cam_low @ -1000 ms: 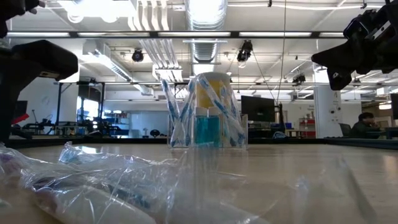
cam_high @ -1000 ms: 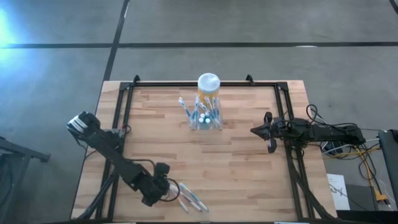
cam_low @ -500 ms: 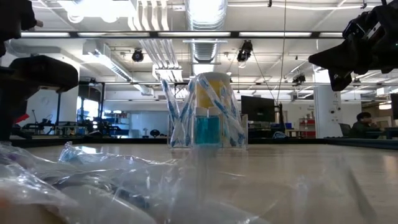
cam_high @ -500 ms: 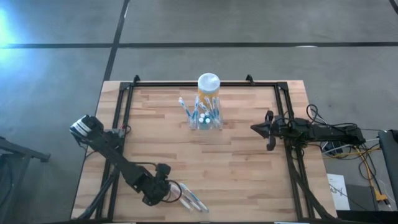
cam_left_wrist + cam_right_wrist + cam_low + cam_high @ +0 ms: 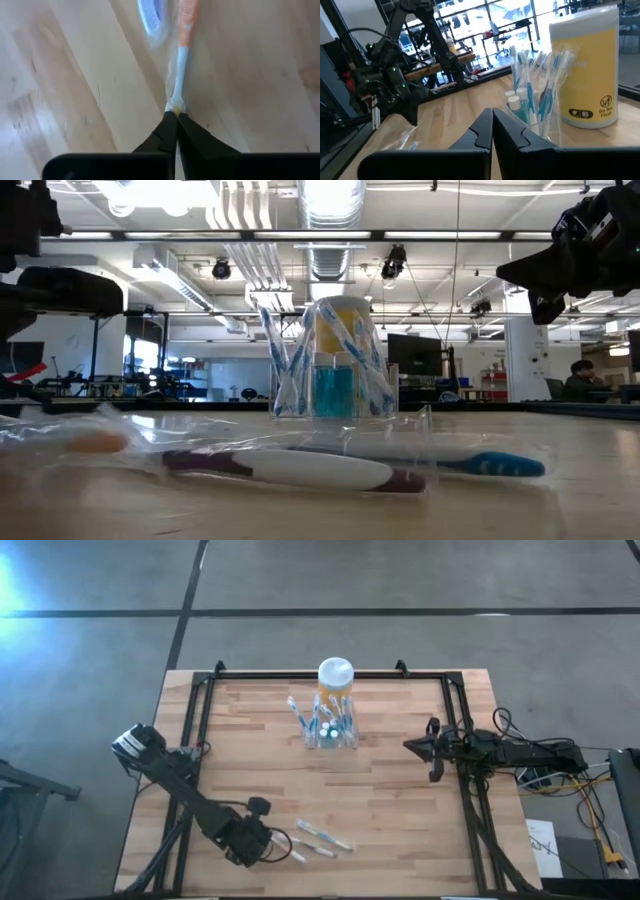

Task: Pick & Place toothbrushing station
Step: Put the orange toothbrush into the transparent organizer

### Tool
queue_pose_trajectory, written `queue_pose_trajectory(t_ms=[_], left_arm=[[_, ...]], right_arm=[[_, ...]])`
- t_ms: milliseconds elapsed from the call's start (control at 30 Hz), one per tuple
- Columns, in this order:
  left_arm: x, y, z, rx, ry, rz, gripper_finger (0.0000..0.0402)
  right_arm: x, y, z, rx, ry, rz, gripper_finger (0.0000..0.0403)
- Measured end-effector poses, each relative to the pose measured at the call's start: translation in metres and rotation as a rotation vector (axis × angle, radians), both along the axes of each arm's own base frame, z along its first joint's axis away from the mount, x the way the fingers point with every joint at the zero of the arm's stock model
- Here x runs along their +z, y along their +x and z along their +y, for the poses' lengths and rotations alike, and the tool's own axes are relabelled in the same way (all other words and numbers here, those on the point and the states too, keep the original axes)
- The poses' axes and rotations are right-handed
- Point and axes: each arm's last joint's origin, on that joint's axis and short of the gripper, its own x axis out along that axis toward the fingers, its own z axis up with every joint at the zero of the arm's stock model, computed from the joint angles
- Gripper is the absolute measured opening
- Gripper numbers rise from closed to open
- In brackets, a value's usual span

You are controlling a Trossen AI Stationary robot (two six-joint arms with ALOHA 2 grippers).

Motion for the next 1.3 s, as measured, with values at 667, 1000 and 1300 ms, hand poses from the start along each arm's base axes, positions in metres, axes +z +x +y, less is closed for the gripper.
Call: queue_pose_trajectory(t_ms=[667,1000,1300], left_arm=[[0.062,0.004,0.003,-0.017,0.279,0.018,0.0002],[0.101,0.007,0.017,-0.042,0.571,-0.040,0.0003],[0.128,0.026,0.042,-0.099,0.830,-0.088,0.0003]], right_arm=[[0.012,0.000,0.000,0.005,0.046,-0.131,0.0008],[0.013,0.017,0.002,0.023,-0.003,-0.111,0.0008],[0.012,0.041,0.002,-0.008,-0.040,-0.059,0.0008]])
